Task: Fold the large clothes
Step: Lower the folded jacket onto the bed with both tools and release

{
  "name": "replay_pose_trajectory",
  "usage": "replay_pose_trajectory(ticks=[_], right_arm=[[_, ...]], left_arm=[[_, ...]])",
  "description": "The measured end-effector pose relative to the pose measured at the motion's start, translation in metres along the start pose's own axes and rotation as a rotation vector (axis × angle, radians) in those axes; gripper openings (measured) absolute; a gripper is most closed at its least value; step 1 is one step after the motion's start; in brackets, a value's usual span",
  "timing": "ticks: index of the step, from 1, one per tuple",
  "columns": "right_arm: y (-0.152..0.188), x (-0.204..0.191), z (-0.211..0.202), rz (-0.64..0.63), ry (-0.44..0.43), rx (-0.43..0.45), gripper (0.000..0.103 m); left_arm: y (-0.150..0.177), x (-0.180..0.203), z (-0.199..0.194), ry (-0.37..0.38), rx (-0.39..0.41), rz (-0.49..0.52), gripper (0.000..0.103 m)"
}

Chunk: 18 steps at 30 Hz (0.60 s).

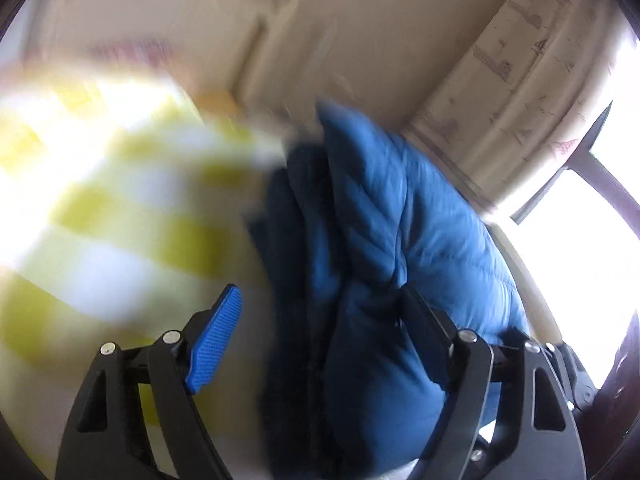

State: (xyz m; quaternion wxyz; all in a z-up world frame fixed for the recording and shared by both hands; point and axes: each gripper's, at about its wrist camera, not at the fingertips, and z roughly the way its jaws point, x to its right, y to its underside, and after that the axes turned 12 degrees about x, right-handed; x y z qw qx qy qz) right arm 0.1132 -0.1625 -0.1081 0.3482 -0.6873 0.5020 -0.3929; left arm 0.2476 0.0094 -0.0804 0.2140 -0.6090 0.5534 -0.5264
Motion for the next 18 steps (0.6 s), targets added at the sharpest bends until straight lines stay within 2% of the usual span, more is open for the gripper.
replay_pose_trajectory(ticks=[1,3,5,7,8,10,11,13,15,16,18], right_arm=[[0.0,0.005,-0.005,0.011,-0.014,-0.003,0.097],[-0.001,0.011,-0.015,0.007,-0.053,0.005,0.095],[-0.006,0.006,-0.025,0.031,-0.086,0.043,0.092],[0.0,0.015,-0.052,0.069,-0.061,0.09,0.09],[0.003,0.02,-0.059,0.08,-0.034,0.101,0.09],[0.01,0.026,-0.056,0.081,-0.005,0.072,0.091],[0.018,0.026,-0.052,0.068,-0.014,0.047,0.091],[0.023,0.019,-0.057,0.002,-0.021,0.037,0.091],[0.017,0.026,-0.08,0.038,-0.056,0.048,0.09],[0.01,0.026,-0.092,0.071,-0.057,0.088,0.09],[-0.011,0.031,-0.13,0.101,-0.005,0.193,0.094]], left_arm=[[-0.008,0.01,-0.015,0.005,0.059,0.043,0.078],[-0.025,0.04,-0.034,0.076,0.104,0.149,0.08],[-0.03,0.065,-0.035,0.153,0.055,0.228,0.085],[-0.024,0.074,-0.024,0.235,-0.036,0.238,0.087],[-0.017,0.075,-0.013,0.247,-0.091,0.234,0.087],[0.009,0.067,0.016,0.175,-0.202,0.251,0.087],[0.017,0.064,0.021,0.164,-0.21,0.263,0.089],[0.025,0.062,0.014,0.174,-0.16,0.3,0.089],[0.021,0.067,0.003,0.12,-0.145,0.357,0.089],[0.017,0.072,-0.009,0.077,-0.109,0.402,0.089],[0.007,0.082,-0.043,0.022,0.013,0.477,0.097]])
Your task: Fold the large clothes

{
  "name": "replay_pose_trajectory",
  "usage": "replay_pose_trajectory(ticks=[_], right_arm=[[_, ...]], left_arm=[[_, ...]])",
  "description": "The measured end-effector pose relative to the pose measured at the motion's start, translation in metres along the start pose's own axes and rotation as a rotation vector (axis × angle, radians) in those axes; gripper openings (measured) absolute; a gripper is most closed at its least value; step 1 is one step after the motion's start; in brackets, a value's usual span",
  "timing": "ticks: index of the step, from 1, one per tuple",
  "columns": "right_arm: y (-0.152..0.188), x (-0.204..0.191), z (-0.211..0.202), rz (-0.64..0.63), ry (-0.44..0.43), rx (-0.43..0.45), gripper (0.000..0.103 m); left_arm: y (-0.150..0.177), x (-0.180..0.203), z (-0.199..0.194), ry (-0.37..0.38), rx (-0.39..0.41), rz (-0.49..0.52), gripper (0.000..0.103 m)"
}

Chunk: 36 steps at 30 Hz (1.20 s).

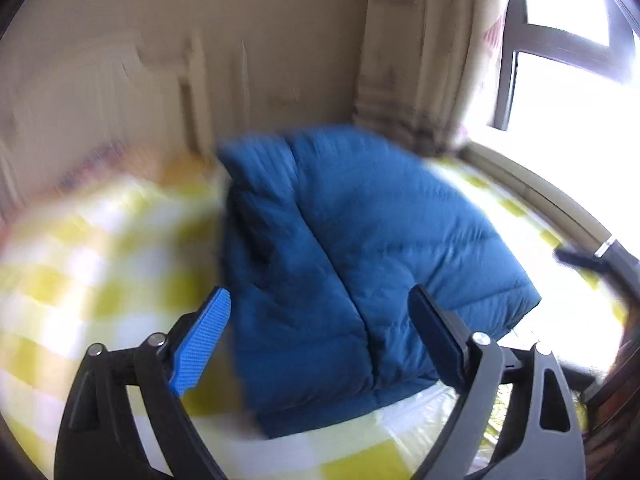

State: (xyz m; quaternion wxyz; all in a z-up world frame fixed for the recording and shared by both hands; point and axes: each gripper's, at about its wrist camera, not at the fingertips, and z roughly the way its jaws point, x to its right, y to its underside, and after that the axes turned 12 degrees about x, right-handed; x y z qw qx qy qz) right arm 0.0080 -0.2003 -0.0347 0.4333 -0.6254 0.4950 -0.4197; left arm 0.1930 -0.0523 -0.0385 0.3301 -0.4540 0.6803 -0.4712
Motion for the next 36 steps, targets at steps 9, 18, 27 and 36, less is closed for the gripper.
replay_pose_trajectory(ticks=[9,18,27,36], right_arm=[[-0.051,-0.005,-0.08,0.05,0.126,0.253,0.098],[-0.013,-0.007,-0.05,0.113,0.07,0.052,0.098],[-0.016,-0.008,-0.049,0.105,0.075,0.062,0.098],[-0.018,-0.011,-0.048,0.097,0.063,0.067,0.098]], left_arm=[[-0.051,0.026,-0.133,-0.26,0.279,0.015,0.101],[-0.022,0.033,-0.141,-0.286,0.197,-0.05,0.101],[-0.012,0.04,-0.138,-0.272,0.18,-0.027,0.101],[-0.008,0.034,-0.135,-0.274,0.158,-0.051,0.101]])
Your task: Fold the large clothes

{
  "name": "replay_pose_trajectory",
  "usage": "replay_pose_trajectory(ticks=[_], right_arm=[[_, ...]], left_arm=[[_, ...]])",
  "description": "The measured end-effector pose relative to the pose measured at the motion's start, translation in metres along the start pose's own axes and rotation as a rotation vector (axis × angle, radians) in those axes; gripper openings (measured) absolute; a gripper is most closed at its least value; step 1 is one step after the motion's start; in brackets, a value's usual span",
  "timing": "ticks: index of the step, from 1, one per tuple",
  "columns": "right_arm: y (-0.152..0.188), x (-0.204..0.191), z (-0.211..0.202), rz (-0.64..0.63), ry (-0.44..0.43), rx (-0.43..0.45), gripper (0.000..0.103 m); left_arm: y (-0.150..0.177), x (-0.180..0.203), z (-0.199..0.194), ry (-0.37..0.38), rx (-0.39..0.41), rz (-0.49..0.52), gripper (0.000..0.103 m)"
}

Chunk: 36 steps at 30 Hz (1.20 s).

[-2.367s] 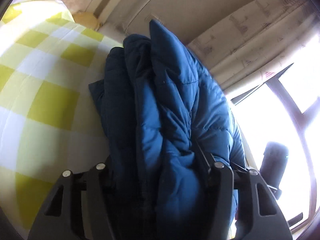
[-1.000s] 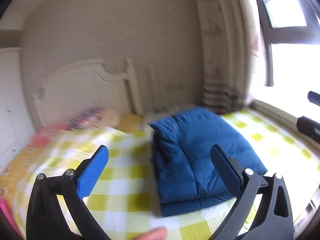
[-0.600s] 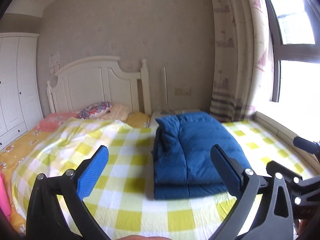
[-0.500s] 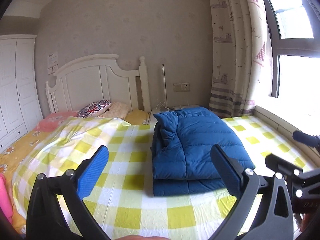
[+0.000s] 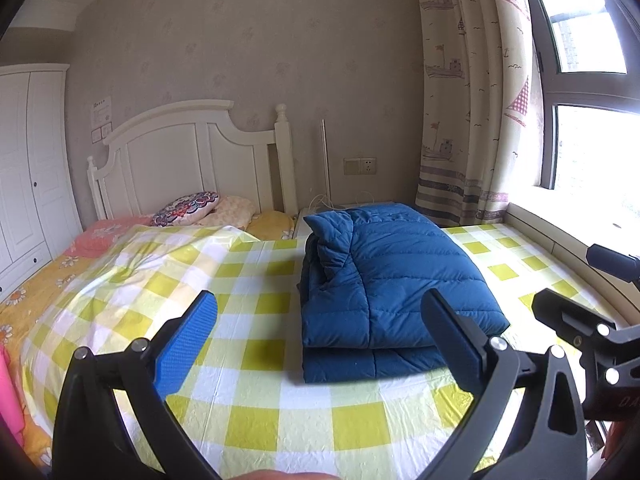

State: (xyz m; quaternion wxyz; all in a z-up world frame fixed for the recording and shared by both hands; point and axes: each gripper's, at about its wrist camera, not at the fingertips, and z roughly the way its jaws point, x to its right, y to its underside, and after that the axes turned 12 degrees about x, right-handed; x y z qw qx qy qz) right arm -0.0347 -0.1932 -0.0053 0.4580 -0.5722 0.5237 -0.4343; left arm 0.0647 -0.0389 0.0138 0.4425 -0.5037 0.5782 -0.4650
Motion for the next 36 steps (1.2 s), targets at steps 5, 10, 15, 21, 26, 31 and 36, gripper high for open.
replay_pose_trajectory(ticks=[5,10,15,21,26,31,36], right_arm=[[0.001,-0.005,0.002,-0.01,-0.011,-0.006,0.098],[0.001,-0.004,0.002,-0.015,-0.018,-0.005,0.098],[0.001,-0.003,0.003,-0.013,-0.019,-0.009,0.098],[0.001,-0.009,0.002,-0.016,-0.019,-0.01,0.098],[0.001,-0.01,0.002,-0.01,-0.019,-0.016,0.098],[0.001,-0.007,0.002,-0.007,-0.021,-0.016,0.098],[0.001,-0.006,0.003,-0.007,-0.025,-0.017,0.098]], left_arm=[[0.003,-0.002,-0.001,-0.008,-0.01,-0.012,0.101],[0.004,-0.005,0.0,-0.007,-0.017,-0.014,0.101],[0.006,-0.005,0.0,-0.001,-0.025,-0.012,0.101],[0.006,-0.005,0.0,-0.001,-0.024,-0.011,0.101],[0.006,-0.005,0.0,-0.001,-0.026,-0.012,0.101],[0.008,-0.006,-0.001,-0.003,-0.027,-0.013,0.101],[0.008,-0.006,-0.001,-0.005,-0.026,-0.011,0.101]])
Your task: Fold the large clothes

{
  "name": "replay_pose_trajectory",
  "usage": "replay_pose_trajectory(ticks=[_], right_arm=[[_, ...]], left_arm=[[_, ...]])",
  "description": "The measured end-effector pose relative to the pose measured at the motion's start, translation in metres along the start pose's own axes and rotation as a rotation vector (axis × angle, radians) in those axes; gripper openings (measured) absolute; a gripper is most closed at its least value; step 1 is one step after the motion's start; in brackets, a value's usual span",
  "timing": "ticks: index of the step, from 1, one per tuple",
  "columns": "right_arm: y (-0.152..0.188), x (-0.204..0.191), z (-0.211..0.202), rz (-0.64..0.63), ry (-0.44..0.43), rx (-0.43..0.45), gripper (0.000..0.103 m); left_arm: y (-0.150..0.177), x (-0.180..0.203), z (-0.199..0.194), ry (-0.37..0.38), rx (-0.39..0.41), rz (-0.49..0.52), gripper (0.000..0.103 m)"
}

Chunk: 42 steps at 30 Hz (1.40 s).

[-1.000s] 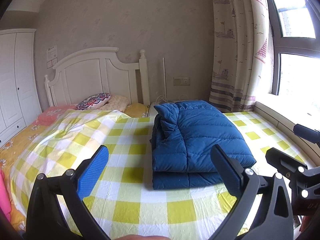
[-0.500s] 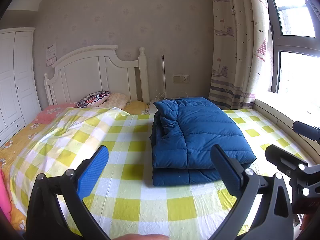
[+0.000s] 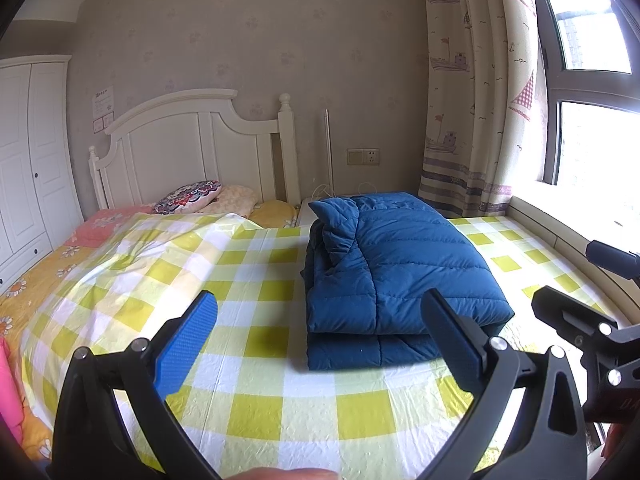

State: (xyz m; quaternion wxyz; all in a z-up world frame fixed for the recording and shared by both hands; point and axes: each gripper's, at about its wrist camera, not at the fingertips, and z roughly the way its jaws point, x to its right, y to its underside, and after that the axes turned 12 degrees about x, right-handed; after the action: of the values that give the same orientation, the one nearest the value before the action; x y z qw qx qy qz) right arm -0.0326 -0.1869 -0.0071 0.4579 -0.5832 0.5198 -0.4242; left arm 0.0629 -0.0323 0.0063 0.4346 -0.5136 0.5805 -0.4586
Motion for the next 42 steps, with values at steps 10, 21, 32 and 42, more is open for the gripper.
replay_pose_trajectory(ticks=[10,21,32,42], right_arm=[[0.0002,0.0004,0.0001,0.001,0.0,0.0,0.098],[0.0025,0.0016,0.0005,0.002,-0.01,-0.004,0.098],[0.0032,0.0009,0.0005,0.001,-0.009,-0.004,0.098],[0.0042,0.0001,0.0011,-0.001,-0.015,-0.004,0.098]], left_arm=[[0.0026,-0.0016,0.0001,0.005,-0.002,0.004,0.101],[0.0044,-0.0031,-0.0001,0.011,-0.005,0.007,0.101],[0.0054,-0.0039,-0.0008,0.012,-0.002,0.01,0.101],[0.0048,-0.0035,-0.0008,0.013,-0.002,0.01,0.101]])
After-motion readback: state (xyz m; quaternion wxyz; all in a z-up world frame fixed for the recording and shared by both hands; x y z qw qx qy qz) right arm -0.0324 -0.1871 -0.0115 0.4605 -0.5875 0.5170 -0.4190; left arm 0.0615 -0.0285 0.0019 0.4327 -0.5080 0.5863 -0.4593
